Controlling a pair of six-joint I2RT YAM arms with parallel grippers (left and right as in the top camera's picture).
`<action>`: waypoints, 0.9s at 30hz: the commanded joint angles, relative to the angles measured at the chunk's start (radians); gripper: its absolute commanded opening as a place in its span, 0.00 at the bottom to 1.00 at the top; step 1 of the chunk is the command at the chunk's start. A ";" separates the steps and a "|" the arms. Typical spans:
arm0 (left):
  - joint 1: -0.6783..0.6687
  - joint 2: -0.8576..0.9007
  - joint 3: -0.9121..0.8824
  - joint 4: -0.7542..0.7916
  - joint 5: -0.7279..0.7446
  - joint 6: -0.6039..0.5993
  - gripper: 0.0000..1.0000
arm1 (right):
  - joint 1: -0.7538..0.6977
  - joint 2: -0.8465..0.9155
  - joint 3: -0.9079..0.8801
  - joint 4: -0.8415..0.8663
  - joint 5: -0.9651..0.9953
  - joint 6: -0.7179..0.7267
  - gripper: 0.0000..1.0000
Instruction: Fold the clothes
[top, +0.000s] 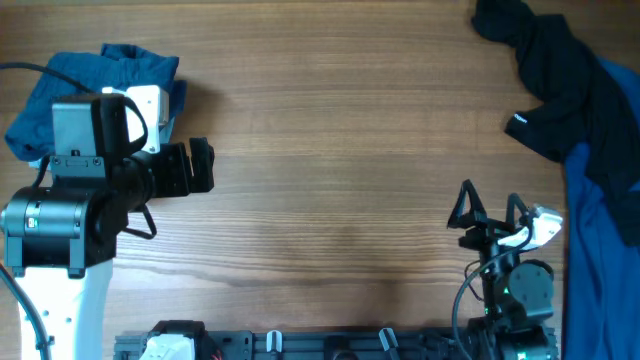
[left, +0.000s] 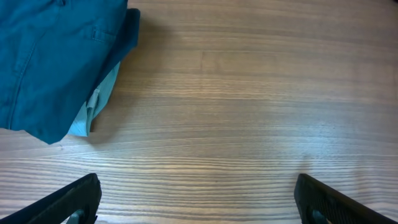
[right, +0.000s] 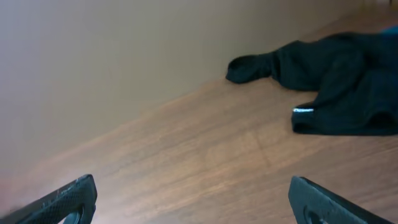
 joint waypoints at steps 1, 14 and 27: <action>-0.006 0.000 -0.002 0.003 -0.009 -0.013 1.00 | -0.005 -0.016 -0.025 0.075 0.002 0.096 1.00; -0.006 0.000 -0.002 0.003 -0.009 -0.013 1.00 | -0.005 -0.016 -0.030 0.087 0.002 0.097 1.00; -0.010 -0.034 -0.002 -0.014 -0.010 -0.013 1.00 | -0.005 -0.016 -0.030 0.087 0.002 0.096 1.00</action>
